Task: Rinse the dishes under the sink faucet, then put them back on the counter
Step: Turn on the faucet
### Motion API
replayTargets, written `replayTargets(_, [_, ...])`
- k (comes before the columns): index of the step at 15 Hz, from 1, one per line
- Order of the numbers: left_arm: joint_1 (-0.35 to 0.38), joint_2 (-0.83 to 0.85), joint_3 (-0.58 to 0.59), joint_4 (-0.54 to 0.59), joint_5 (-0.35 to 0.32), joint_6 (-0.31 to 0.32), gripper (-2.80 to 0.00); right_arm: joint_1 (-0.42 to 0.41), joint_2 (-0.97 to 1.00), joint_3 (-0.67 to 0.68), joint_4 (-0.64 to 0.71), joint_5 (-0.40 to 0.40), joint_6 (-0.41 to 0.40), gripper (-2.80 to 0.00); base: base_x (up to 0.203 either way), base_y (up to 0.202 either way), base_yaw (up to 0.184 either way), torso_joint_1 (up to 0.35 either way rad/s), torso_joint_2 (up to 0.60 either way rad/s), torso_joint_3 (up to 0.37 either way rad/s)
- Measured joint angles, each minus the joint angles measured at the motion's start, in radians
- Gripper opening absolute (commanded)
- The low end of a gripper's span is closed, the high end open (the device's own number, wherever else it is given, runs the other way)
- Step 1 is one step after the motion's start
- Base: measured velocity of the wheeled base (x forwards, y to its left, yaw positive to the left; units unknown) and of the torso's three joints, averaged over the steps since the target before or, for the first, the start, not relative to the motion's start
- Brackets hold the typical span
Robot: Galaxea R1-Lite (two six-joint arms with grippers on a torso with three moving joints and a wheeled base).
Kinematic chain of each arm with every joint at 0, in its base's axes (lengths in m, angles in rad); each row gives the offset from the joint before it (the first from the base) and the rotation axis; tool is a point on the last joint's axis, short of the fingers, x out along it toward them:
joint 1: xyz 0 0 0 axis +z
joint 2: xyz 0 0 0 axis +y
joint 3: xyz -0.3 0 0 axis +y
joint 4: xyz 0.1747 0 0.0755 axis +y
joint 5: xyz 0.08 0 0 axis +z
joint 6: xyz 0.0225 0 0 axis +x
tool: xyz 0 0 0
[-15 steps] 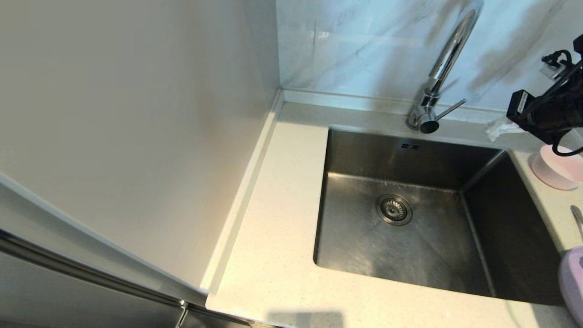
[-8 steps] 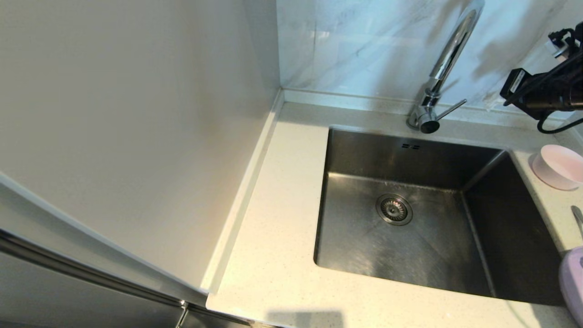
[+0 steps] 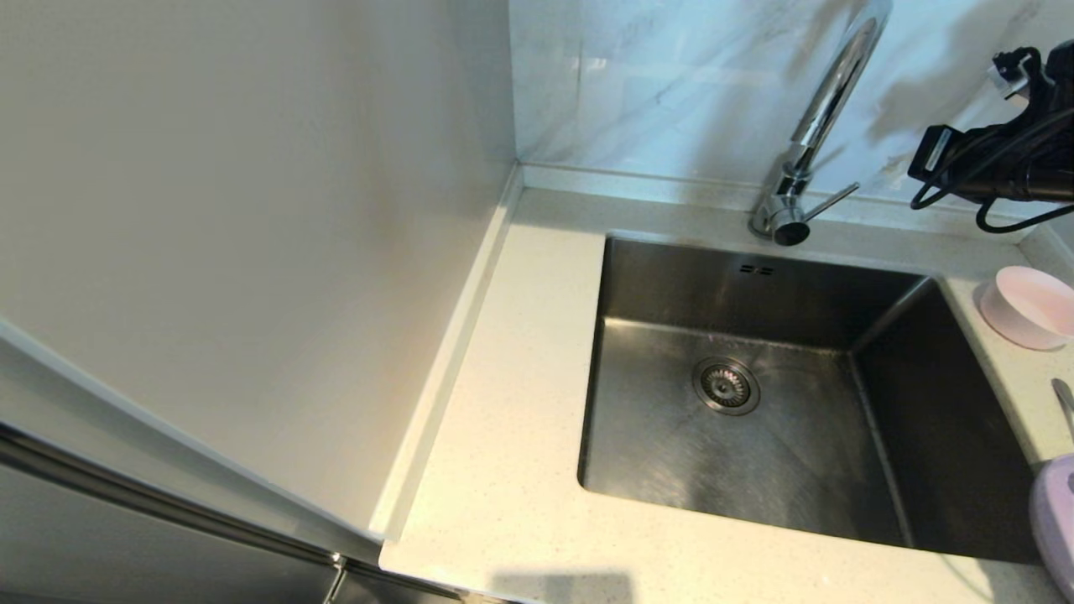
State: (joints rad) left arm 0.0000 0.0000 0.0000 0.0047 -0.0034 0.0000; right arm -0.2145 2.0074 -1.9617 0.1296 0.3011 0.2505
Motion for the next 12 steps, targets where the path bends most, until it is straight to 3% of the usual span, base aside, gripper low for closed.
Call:
replayTargets(6, [0.000,0.000,0.000,0.000,0.000,0.000,-2.80,0.018,0.032,-0.009,-0.009,0.016,0.003,-2.80,0.000,0.000,0.000,0.000,0.00,0.000])
replayTargets(12, [0.000,0.000,0.000,0.000,0.000,0.000,-2.80,0.043,0.035,-0.011,-0.104,0.045,0.006,-2.80,0.000,0.000,0.000,0.000,0.00,0.000])
